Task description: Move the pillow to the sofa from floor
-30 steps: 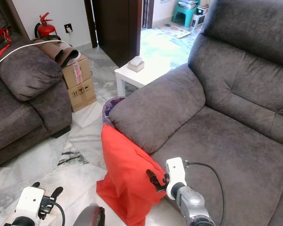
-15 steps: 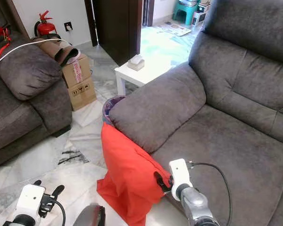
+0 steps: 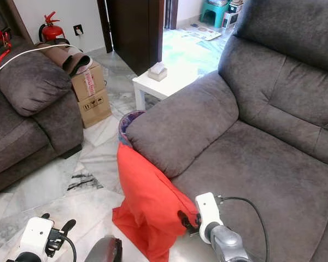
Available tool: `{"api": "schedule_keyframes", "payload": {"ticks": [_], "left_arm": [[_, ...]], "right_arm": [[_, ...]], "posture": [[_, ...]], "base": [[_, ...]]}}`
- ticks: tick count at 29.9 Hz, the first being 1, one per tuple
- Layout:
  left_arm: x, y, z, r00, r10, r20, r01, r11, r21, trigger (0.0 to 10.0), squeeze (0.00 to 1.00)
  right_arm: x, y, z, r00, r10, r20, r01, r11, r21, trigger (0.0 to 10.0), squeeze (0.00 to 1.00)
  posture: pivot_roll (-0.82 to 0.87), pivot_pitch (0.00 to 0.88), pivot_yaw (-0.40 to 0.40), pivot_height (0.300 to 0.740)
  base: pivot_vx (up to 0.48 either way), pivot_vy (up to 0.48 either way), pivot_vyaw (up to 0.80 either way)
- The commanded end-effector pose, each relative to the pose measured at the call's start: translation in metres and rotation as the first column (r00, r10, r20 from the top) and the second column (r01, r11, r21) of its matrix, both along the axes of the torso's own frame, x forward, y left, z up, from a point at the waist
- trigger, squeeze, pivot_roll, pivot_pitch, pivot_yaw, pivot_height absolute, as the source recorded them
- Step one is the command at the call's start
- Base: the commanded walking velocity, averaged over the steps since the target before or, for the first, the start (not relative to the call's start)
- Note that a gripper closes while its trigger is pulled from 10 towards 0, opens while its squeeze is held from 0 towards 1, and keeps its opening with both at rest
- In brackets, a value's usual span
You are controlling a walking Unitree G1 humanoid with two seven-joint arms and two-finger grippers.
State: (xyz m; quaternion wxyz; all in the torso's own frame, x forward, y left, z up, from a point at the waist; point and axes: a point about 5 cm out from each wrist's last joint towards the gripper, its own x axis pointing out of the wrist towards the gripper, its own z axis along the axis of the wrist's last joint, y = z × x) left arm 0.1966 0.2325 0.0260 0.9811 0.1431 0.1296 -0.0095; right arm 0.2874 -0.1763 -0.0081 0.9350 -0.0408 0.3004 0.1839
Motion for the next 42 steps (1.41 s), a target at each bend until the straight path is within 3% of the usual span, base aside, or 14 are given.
{"api": "schedule_keyframes", "payload": {"ticks": [1,11,16,30,38,40,42], "left_arm": [[-0.004,-0.002,-0.002,1.0,-0.004,-0.022,0.004,1.0,-0.013,10.0,0.0],[-0.004,-0.004,-0.004,0.999,-0.018,-0.033,0.017,1.0,-0.024,10.0,0.0],[-0.004,-0.005,-0.003,0.999,-0.019,-0.032,0.019,1.0,-0.024,10.0,0.0],[-0.004,-0.007,-0.002,0.999,-0.028,-0.031,0.028,0.999,-0.025,10.0,0.0],[-0.002,-0.008,0.001,0.999,-0.031,-0.02,0.03,0.999,-0.024,10.0,0.0],[-0.001,-0.008,0.001,0.999,-0.03,-0.017,0.029,0.999,-0.025,10.0,0.0],[-0.002,-0.008,0.001,0.999,-0.029,-0.018,0.028,0.999,-0.025,10.0,0.0]], "right_arm": [[-0.008,-0.001,-0.008,0.999,0.001,-0.047,0.0,1.0,0.023,10.0,0.0],[-0.01,0.0,-0.006,0.993,0.083,-0.084,-0.077,0.994,0.074,10.0,0.0],[-0.008,0.0,-0.006,0.997,0.045,-0.064,-0.04,0.997,0.065,10.0,0.0],[-0.018,0.026,-0.019,0.997,0.009,-0.073,-0.005,0.999,0.051,10.0,0.0],[-0.015,0.03,-0.017,0.993,-0.096,-0.062,0.104,0.985,0.135,10.0,0.0],[-0.01,0.029,-0.012,0.985,-0.165,-0.054,0.173,0.964,0.201,10.0,0.0],[-0.01,0.029,-0.012,0.986,-0.159,-0.051,0.166,0.966,0.196,10.0,0.0]], "posture": [[0.25,0.172,-0.012,0.635],[0.25,0.168,-0.012,0.635],[0.25,0.169,-0.012,0.635],[0.27,0.177,-0.004,0.635],[0.27,0.178,-0.001,0.635],[0.28,0.177,-0.001,0.635],[0.28,0.178,-0.002,0.635]], "base": [[0.0,0.0,0.0],[0.0,0.0,0.0],[0.0,0.0,0.0],[0.0,0.0,0.0],[0.0,0.0,0.0],[0.0,0.0,0.0],[0.0,0.0,0.0]]}}
